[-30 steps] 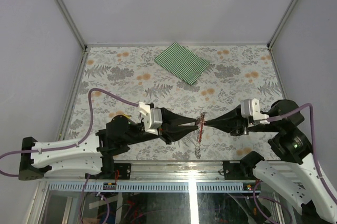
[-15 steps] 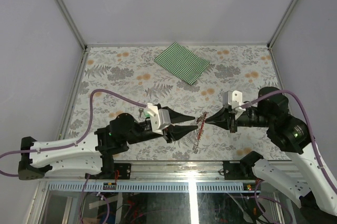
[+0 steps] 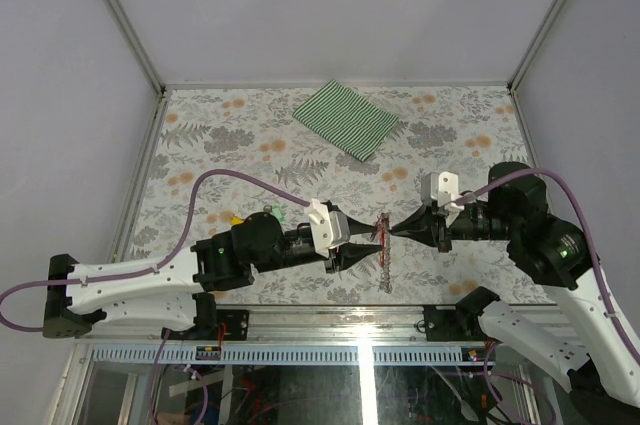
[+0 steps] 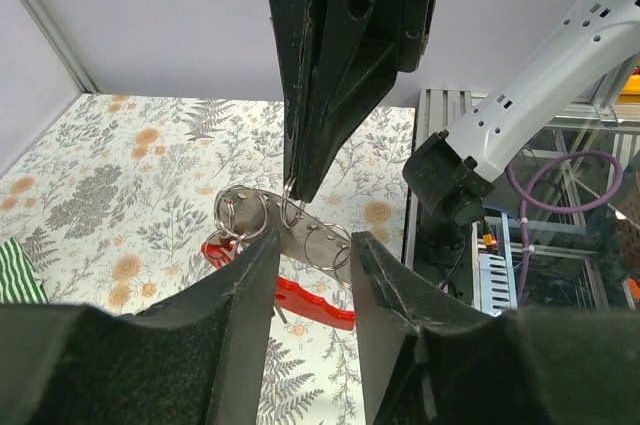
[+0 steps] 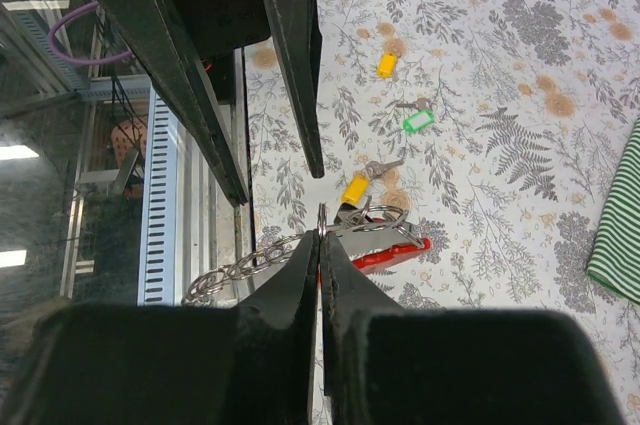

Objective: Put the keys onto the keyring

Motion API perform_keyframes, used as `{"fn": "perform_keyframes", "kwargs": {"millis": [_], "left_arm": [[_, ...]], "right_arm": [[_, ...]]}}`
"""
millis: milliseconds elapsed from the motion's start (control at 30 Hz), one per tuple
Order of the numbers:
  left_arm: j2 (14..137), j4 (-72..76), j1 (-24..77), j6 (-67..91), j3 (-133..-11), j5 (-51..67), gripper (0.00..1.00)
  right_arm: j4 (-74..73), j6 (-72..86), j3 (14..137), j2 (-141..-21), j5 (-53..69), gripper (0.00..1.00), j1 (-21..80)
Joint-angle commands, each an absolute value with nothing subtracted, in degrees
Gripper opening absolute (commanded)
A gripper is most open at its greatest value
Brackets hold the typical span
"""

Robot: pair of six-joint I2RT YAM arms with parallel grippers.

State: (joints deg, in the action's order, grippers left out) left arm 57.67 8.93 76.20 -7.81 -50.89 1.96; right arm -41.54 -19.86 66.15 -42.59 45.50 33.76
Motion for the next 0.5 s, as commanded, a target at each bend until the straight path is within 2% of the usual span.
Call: {"fn": "perform_keyframes", "kwargs": {"millis": [0,233,467], "left_arm": [[57.5,9.21,76.53,-8.77,-53.17,0.96,0.36],[57.57,8.89,76.49,-9.15,-53.36,0.79,0.37],[57.89,8.08,76.56,-9.92,-53.68,1.16,0.37]], "right_arm": [[-39.4,-20.48,68.62,-43.0,47.7,0.0,33.76],[-40.08,-22.37,68.73,-43.21,49.03,0.0,33.92],[-41.72,-24.79,70.48,-44.59,46.44,0.0,38.14]]}}
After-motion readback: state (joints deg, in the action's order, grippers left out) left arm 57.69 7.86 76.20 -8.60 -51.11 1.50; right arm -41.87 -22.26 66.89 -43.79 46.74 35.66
